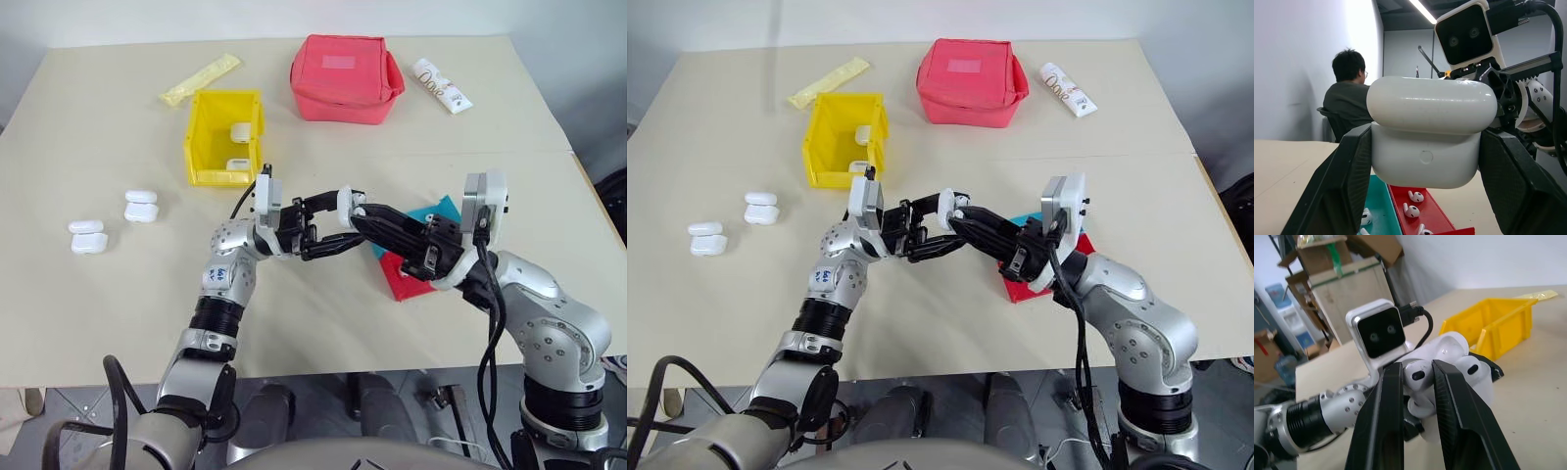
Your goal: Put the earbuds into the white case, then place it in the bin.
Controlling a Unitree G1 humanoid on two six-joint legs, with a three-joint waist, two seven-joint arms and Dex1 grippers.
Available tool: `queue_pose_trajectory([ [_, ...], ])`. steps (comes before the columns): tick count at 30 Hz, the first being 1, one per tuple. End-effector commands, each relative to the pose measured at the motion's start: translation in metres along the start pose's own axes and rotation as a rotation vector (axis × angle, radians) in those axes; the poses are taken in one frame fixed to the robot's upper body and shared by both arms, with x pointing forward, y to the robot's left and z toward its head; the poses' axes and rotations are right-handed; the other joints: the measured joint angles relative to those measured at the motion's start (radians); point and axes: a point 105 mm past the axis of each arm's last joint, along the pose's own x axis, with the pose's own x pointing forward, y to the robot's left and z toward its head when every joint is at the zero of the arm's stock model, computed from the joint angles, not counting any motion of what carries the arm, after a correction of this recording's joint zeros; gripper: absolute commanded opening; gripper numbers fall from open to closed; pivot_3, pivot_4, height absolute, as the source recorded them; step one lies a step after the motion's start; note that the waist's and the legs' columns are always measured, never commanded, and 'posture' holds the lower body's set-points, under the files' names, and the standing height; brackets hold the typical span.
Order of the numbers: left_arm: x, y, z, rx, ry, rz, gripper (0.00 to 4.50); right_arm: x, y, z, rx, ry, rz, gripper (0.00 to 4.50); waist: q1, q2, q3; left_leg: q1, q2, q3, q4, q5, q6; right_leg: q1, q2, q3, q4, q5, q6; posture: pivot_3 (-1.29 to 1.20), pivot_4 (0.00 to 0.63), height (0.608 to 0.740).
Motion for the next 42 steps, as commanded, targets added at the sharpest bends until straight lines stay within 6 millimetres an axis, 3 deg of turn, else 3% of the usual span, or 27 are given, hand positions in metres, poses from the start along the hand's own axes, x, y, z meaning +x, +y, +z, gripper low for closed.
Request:
queue_pose_trajectory([
  [1,0.004,0.0,0.025,0.103,-0.078,-0.016,2.82,-0.008,-0.02,-0.016,0.002,0.1,-0.088,0.48,-0.001,0.0,0.0,0.0,0.0,0.0,0.0,0.0,0.0,0.0,0.0,0.0,0.0,0.0,0.0,0.0,0.15,0.74],
  [10,0.006,-0.008,0.02,0.117,-0.07,-0.045,2.82,-0.004,-0.023,-0.022,0.004,0.188,-0.072,0.48,0.001,0.0,0.0,0.0,0.0,0.0,0.0,0.0,0.0,0.0,0.0,0.0,0.0,0.0,0.0,0.0,0.15,0.74],
  [18,0.005,-0.009,0.016,0.119,-0.05,-0.039,2.82,-0.003,-0.014,-0.015,-0.044,0.195,-0.013,0.48,0.001,0.0,0.0,0.0,0.0,0.0,0.0,0.0,0.0,0.0,0.0,0.0,0.0,0.0,0.0,0.0,0.15,0.74],
  [22,0.004,-0.008,0.013,0.115,-0.031,-0.037,2.82,-0.001,-0.011,-0.006,-0.08,0.159,0.002,1.75,0.001,0.0,0.0,0.0,0.0,0.0,0.0,0.0,0.0,0.0,0.0,0.0,0.0,0.0,0.0,0.0,0.15,0.74],
  [31,0.002,-0.005,0.009,0.112,-0.007,-0.025,2.82,-0.002,-0.009,0.009,-0.127,0.134,0.008,1.75,0.002,0.0,0.0,0.0,0.0,0.0,0.0,0.0,0.0,0.0,0.0,0.0,0.0,0.0,0.0,0.0,0.15,0.74],
  [36,-0.008,0.002,0.009,0.112,0.007,0.008,2.82,-0.015,-0.005,0.021,-0.15,0.136,0.001,1.75,0.004,0.0,0.0,-0.001,0.0,0.0,0.0,0.0,0.0,0.0,-0.001,0.0,-0.001,0.0,0.0,0.0,0.15,0.74],
  [42,-0.007,0.008,0.01,0.115,0.004,0.02,2.82,-0.023,-0.005,0.021,-0.148,0.158,-0.018,1.75,0.003,0.0,0.0,0.0,0.0,0.0,0.0,0.0,0.0,0.0,-0.001,0.0,-0.001,0.0,0.0,0.0,0.15,0.74],
])
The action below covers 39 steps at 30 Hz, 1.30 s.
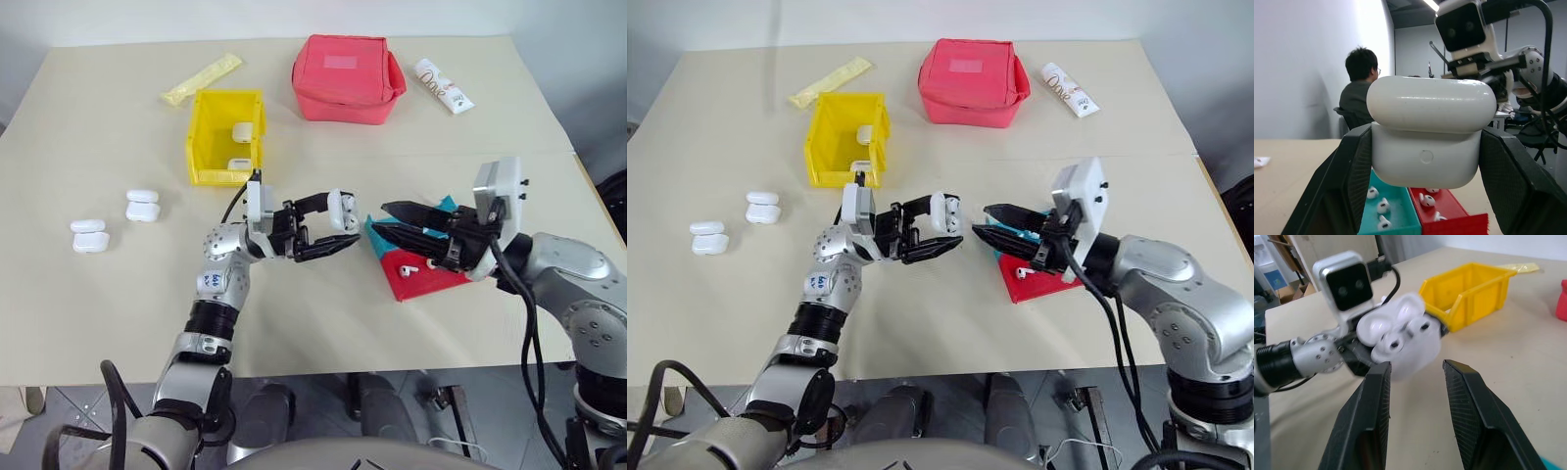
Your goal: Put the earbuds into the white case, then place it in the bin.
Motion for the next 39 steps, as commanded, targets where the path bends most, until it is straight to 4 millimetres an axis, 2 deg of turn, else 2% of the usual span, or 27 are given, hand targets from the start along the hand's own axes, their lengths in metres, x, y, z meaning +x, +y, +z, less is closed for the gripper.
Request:
queue_pose_trajectory([
  [1,0.003,0.004,0.006,0.031,-0.018,-0.001,2.82,-0.005,0.004,0.01,-0.037,-0.018,-0.005,1.75,0.0,0.0,0.0,0.0,0.0,0.0,0.0,0.0,0.0,0.0,0.0,0.0,0.0,0.0,0.0,0.0,0.15,0.74],
  [5,0.002,0.006,0.005,0.033,-0.009,0.005,2.82,-0.012,-0.001,0.006,-0.029,0.01,-0.059,1.75,0.002,0.0,0.0,0.0,0.0,0.0,0.0,0.0,0.0,0.0,0.0,0.0,0.0,0.0,0.0,0.0,0.15,0.74],
  [8,0.0,0.007,0.001,0.029,0.05,-0.001,2.82,-0.033,-0.013,-0.005,0.005,0.077,-0.183,1.75,0.013,0.0,0.0,0.0,0.0,0.0,0.0,0.0,0.0,0.0,0.0,0.0,0.0,0.0,0.0,0.0,0.15,0.74],
  [11,-0.003,0.011,-0.003,0.027,0.133,0.002,2.82,-0.058,-0.022,-0.009,-0.013,0.12,-0.324,1.17,0.023,0.0,0.0,0.0,0.0,0.0,0.0,0.0,0.0,0.0,0.0,0.0,0.0,0.0,0.0,0.0,0.15,0.74],
  [13,-0.002,0.015,-0.004,0.033,0.188,0.007,2.82,-0.061,-0.019,-0.003,-0.068,0.149,-0.342,0.53,0.025,0.0,0.0,0.0,0.0,0.0,0.0,0.0,0.0,0.0,0.0,0.0,0.0,0.0,0.0,0.0,0.15,0.74],
  [14,-0.001,0.017,-0.006,0.034,0.223,0.012,2.82,-0.058,-0.017,0.004,-0.092,0.143,-0.337,0.18,0.023,0.0,0.0,0.0,0.0,0.001,0.001,0.0,0.0,0.0,0.0,0.001,0.0,0.0,0.0,0.0,0.15,0.74],
  [15,0.0,0.019,-0.007,0.044,0.246,0.017,2.82,-0.054,-0.014,0.01,-0.109,0.134,-0.33,0.05,0.021,0.0,0.0,0.0,0.0,0.001,0.001,0.0,0.001,0.0,0.0,0.001,0.0,0.0,0.0,0.0,0.15,0.74],
  [21,0.01,0.027,-0.014,0.078,0.406,-0.007,2.82,-0.006,0.0,0.037,-0.232,0.162,-0.202,0.05,0.018,0.0,0.0,0.001,0.001,0.001,-0.001,0.0,0.0,0.0,0.001,0.001,-0.001,0.0,0.0,0.0,0.15,0.74],
  [26,0.01,0.026,-0.029,0.061,0.569,-0.059,2.82,0.034,0.0,0.036,-0.302,0.245,-0.129,0.05,0.019,-0.001,0.0,-0.001,0.001,0.001,-0.001,0.0,0.0,-0.001,0.0,0.0,-0.001,0.0,0.0,0.0,0.15,0.74],
  [30,0.013,0.03,-0.028,0.065,0.588,-0.049,2.82,0.058,0.001,0.031,-0.316,0.268,-0.067,0.05,0.021,-0.001,0.0,-0.002,0.0,0.0,0.0,0.0,0.0,-0.002,0.0,-0.001,0.0,0.0,0.0,0.0,0.15,0.74],
  [34,0.018,0.03,-0.02,0.087,0.533,-0.058,2.82,0.067,-0.012,0.009,-0.321,0.344,-0.076,0.05,0.019,-0.001,0.0,-0.004,0.0,-0.001,0.001,0.0,0.0,-0.003,0.0,-0.001,0.0,0.0,0.0,0.0,0.15,0.74],
  [39,0.018,0.028,-0.005,0.087,0.422,-0.057,2.82,0.06,-0.021,0.0,-0.325,0.378,-0.1,0.05,0.016,-0.001,0.0,-0.005,0.0,-0.001,0.001,0.001,0.0,-0.005,0.0,-0.001,0.0,0.001,0.001,0.0,0.15,0.74],
])
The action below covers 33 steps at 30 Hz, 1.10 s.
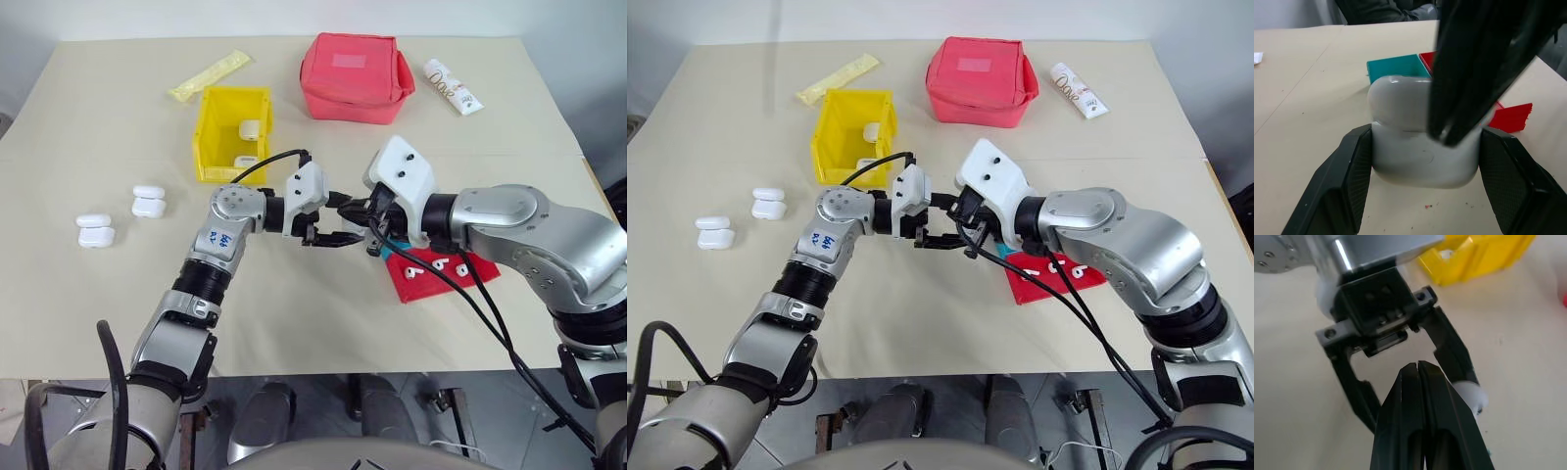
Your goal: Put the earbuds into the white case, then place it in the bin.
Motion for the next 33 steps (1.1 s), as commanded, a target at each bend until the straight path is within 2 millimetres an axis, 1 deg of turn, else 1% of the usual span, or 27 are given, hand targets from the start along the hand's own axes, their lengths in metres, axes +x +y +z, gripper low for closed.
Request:
queue_pose_trajectory([
  [1,-0.008,0.002,0.03,0.066,-0.159,0.016,2.82,-0.006,-0.006,-0.002,-0.024,0.0,-0.027,0.05,-0.001,0.0,0.0,0.0,0.0,0.0,0.0,0.0,0.0,0.0,0.0,0.0,0.0,0.0,0.0,0.0,0.15,0.74],
  [6,-0.02,0.004,0.03,0.066,-0.19,0.046,2.82,-0.022,-0.014,-0.006,-0.021,0.01,-0.068,0.05,-0.001,0.0,0.0,0.0,0.0,0.0,0.0,0.0,0.0,0.0,0.0,0.0,0.0,0.0,0.0,0.0,0.15,0.74],
  [8,-0.026,0.007,0.031,0.064,-0.204,0.076,2.82,-0.032,-0.019,-0.004,-0.009,-0.009,-0.097,0.05,0.001,0.0,0.0,-0.001,0.0,0.0,0.0,0.0,0.0,-0.001,0.0,0.0,0.0,0.0,0.0,0.0,0.15,0.74],
  [11,-0.039,0.012,0.032,0.049,-0.24,0.13,2.82,-0.05,-0.025,0.0,0.03,-0.083,-0.138,0.05,0.003,-0.001,-0.001,-0.001,0.0,0.0,0.001,0.0,0.0,0.0,0.0,0.0,0.0,0.0,0.0,0.0,0.15,0.74],
  [13,-0.047,0.014,0.029,0.037,-0.247,0.161,2.82,-0.063,-0.023,0.001,0.049,-0.153,-0.134,0.05,0.005,-0.001,-0.001,-0.001,0.0,0.0,0.001,0.0,0.0,0.0,-0.001,0.0,0.0,0.001,0.0,0.0,0.15,0.74],
  [15,-0.056,0.015,0.027,0.025,-0.257,0.193,2.82,-0.074,-0.014,-0.003,0.067,-0.183,-0.086,0.05,0.004,-0.001,-0.001,-0.001,0.0,-0.001,0.0,0.0,0.0,0.0,0.0,0.0,-0.001,0.001,0.0,0.0,0.15,0.74],
  [16,-0.06,0.016,0.026,0.014,-0.266,0.21,2.82,-0.078,-0.007,-0.005,0.075,-0.2,-0.047,0.21,0.004,-0.001,-0.001,-0.001,0.0,0.0,0.0,0.0,0.0,0.0,0.0,0.0,0.0,0.001,0.0,0.0,0.15,0.74],
  [17,-0.069,0.018,0.023,-0.003,-0.266,0.242,2.82,-0.085,0.0,-0.005,0.129,-0.26,0.021,0.43,0.003,-0.001,-0.001,0.0,0.0,0.0,0.0,0.0,0.0,0.0,0.0,0.0,0.0,0.001,0.0,0.0,0.15,0.74],
  [18,-0.081,0.023,0.02,-0.024,-0.265,0.302,2.82,-0.091,0.005,-0.01,0.192,-0.295,0.085,0.62,0.003,-0.001,-0.001,0.0,0.0,0.0,0.0,0.0,0.0,0.001,0.0,0.0,0.0,0.001,0.0,0.0,0.15,0.74],
  [19,-0.09,0.027,0.018,-0.038,-0.265,0.344,2.82,-0.096,0.008,-0.014,0.235,-0.321,0.126,0.96,0.003,-0.001,-0.001,0.001,0.0,0.0,0.0,0.0,0.0,0.002,0.0,0.0,-0.001,0.001,0.0,0.0,0.15,0.74],
  [20,-0.094,0.03,0.017,-0.046,-0.264,0.369,2.82,-0.099,0.009,-0.017,0.26,-0.333,0.147,1.25,0.002,-0.001,-0.001,0.002,0.001,0.0,0.0,0.0,0.0,0.003,0.0,0.0,-0.001,0.001,0.0,0.0,0.15,0.74],
  [21,-0.101,0.035,0.016,-0.042,-0.253,0.411,2.82,-0.1,0.01,-0.023,0.249,-0.317,0.152,1.66,-0.001,-0.001,0.0,0.002,0.001,0.0,0.0,0.0,0.0,0.004,0.001,0.0,-0.001,0.001,0.0,0.0,0.15,0.74],
  [23,-0.116,0.05,0.015,-0.043,-0.226,0.529,2.82,-0.101,0.005,-0.026,0.25,-0.336,0.136,2.35,-0.001,-0.001,0.0,0.004,0.001,0.001,0.0,0.0,0.0,0.004,0.001,0.001,0.0,0.001,0.0,0.0,0.15,0.74],
  [24,-0.122,0.057,0.015,-0.04,-0.221,0.581,2.82,-0.1,0.001,-0.03,0.244,-0.325,0.114,2.65,0.0,-0.001,0.0,0.004,0.001,0.001,0.0,0.0,0.0,0.005,0.001,0.001,0.0,0.001,0.0,0.0,0.15,0.74],
  [25,-0.131,0.068,0.014,-0.036,-0.205,0.663,2.82,-0.098,-0.005,-0.034,0.241,-0.315,0.078,2.96,0.001,-0.001,0.0,0.005,0.001,0.001,0.0,0.0,0.0,0.005,0.001,0.001,0.0,0.001,0.0,0.0,0.15,0.74],
  [26,-0.136,0.075,0.013,-0.032,-0.194,0.715,2.82,-0.097,-0.009,-0.037,0.236,-0.305,0.054,3.38,0.004,-0.002,0.0,0.005,0.001,0.001,0.0,0.0,0.0,0.005,0.001,0.001,0.0,0.001,0.0,0.0,0.15,0.74],
  [29,-0.152,0.097,0.008,-0.05,-0.149,0.871,2.82,-0.093,-0.011,-0.037,0.231,-0.315,0.03,4.39,0.006,-0.002,0.0,0.004,0.0,0.001,0.0,0.0,0.0,0.004,0.0,0.001,0.0,0.001,0.0,0.0,0.15,0.74],
  [30,-0.154,0.102,0.006,-0.052,-0.13,0.903,2.82,-0.092,-0.01,-0.038,0.23,-0.317,0.032,4.45,0.006,-0.002,0.0,0.004,0.0,0.001,0.0,0.0,0.0,0.004,0.0,0.001,0.0,0.001,0.0,0.0,0.15,0.74],
  [33,-0.152,0.111,0.001,-0.068,-0.088,0.935,2.82,-0.087,-0.008,-0.038,0.232,-0.319,0.025,4.45,0.006,-0.002,0.0,0.004,0.0,0.001,0.0,0.0,0.0,0.004,0.0,0.001,0.0,0.001,0.0,0.0,0.15,0.74],
])
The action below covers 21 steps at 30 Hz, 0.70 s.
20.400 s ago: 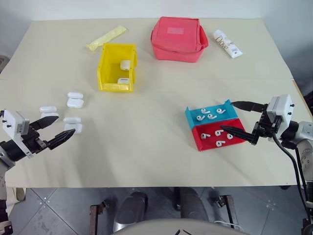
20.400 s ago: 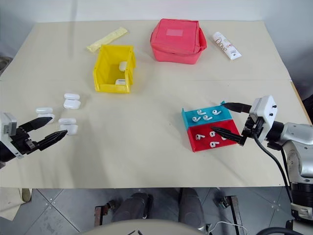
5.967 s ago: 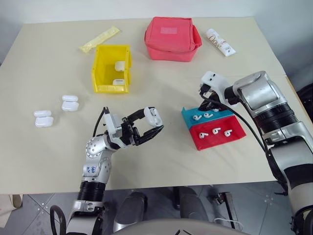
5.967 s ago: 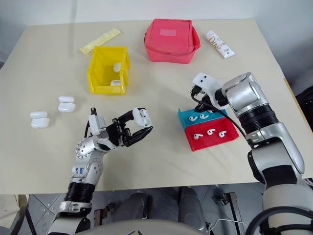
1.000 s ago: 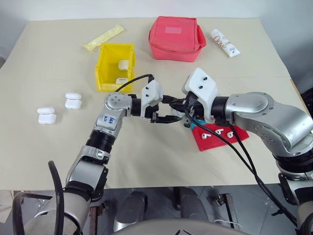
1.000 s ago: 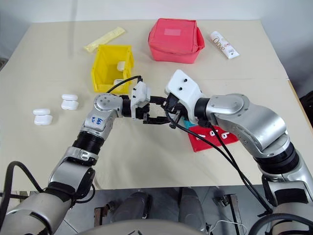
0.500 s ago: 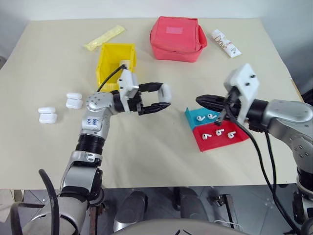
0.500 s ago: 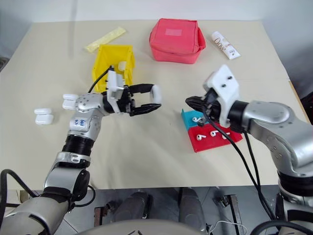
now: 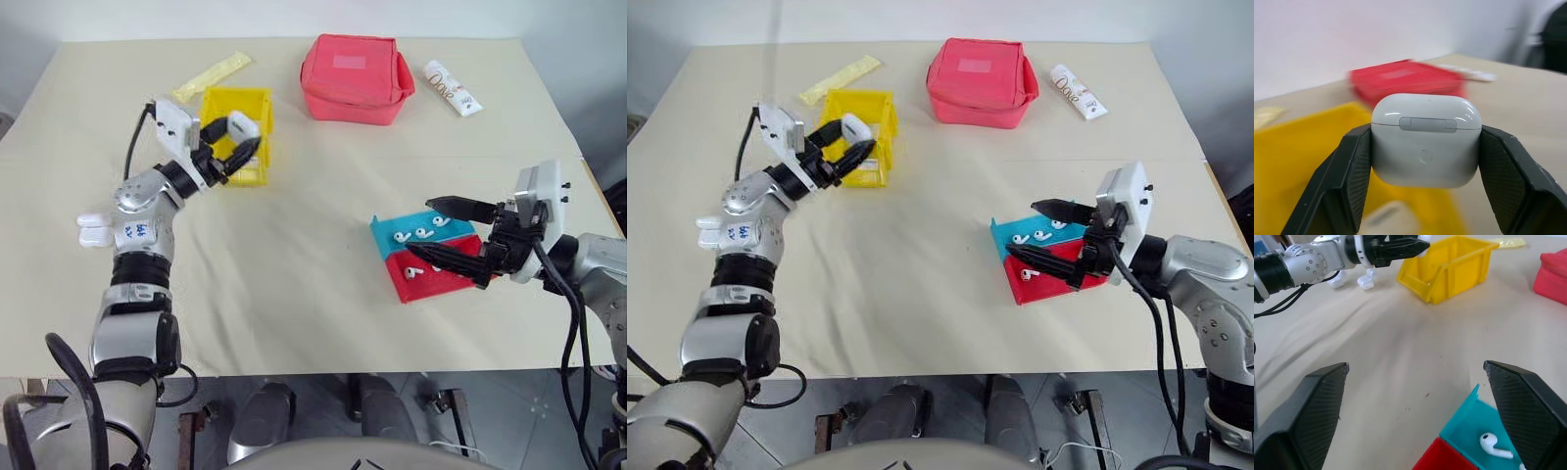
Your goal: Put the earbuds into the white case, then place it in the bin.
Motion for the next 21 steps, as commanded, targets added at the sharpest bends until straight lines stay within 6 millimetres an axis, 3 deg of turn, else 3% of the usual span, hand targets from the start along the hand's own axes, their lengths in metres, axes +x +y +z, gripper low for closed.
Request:
queue_pose_trajectory([
  [1,0.01,0.008,0.007,0.038,0.01,0.05,3.17,0.004,0.004,0.005,-0.04,-0.025,-0.002,4.48,-0.001,0.0,0.0,0.0,0.0,0.0,0.0,0.0,0.0,0.0,0.0,0.0,0.0,0.0,0.0,0.0,0.15,0.74],
  [5,0.016,0.007,0.005,0.03,0.02,0.044,4.42,0.005,0.005,0.005,-0.041,-0.026,-0.011,4.5,-0.003,0.0,0.0,0.0,0.0,0.0,0.0,0.0,0.0,0.0,0.0,0.0,0.0,0.0,0.0,0.0,0.15,0.74],
  [9,0.012,0.003,0.019,0.093,-0.045,-0.029,4.47,0.002,0.006,0.007,-0.046,-0.022,-0.011,4.5,-0.004,0.0,0.0,0.0,0.0,0.0,0.0,0.0,0.0,0.0,0.0,0.0,0.0,0.0,0.0,0.0,0.15,0.74],
  [12,-0.006,-0.004,0.03,0.183,-0.117,-0.143,4.47,-0.002,0.006,0.007,-0.045,-0.015,0.007,4.5,-0.008,0.0,0.0,0.0,0.001,0.0,0.0,0.0,0.0,-0.001,0.0,0.0,0.0,0.0,0.0,0.0,0.15,0.74],
  [18,-0.056,-0.015,0.02,0.164,-0.039,-0.303,4.47,-0.01,0.004,0.0,-0.03,0.023,0.078,4.5,-0.029,0.0,0.0,0.0,0.001,0.001,-0.001,0.0,0.0,-0.001,-0.001,0.001,0.001,0.0,0.0,0.0,0.15,0.74],
  [21,-0.092,-0.026,0.012,0.108,0.023,-0.387,4.47,-0.019,0.001,-0.014,-0.012,0.092,0.117,4.5,-0.029,0.0,0.0,0.0,0.002,0.0,-0.001,0.0,0.0,0.0,-0.001,0.001,0.001,0.0,-0.001,0.0,0.15,0.74],
])
